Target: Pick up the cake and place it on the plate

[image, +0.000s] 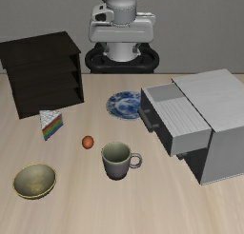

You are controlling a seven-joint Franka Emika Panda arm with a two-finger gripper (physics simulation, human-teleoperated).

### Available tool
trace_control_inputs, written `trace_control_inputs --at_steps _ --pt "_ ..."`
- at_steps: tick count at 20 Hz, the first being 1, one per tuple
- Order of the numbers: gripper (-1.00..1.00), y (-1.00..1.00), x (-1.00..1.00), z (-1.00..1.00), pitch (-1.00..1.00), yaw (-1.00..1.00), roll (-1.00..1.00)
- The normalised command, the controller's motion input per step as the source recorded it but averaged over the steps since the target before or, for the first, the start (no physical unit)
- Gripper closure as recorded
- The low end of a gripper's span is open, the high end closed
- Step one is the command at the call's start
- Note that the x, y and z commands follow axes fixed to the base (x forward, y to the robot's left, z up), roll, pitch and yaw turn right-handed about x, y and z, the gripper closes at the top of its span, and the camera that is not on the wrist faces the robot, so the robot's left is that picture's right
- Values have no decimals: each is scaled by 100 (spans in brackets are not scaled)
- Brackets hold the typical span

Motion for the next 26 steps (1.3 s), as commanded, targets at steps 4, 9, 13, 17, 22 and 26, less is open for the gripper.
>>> trace_control_inputs --at_steps 4,9,13,17,22,26 --pt "-100 -100 0 0 0 0 0" --pt "-100 -100 0 0 0 0 0" --pt "-100 -100 0 0 0 0 0" --pt "-100 -100 0 0 0 0 0" --pt "-100 -20 80 0 0 0 0" --pt "-100 0 100 0 0 0 0"
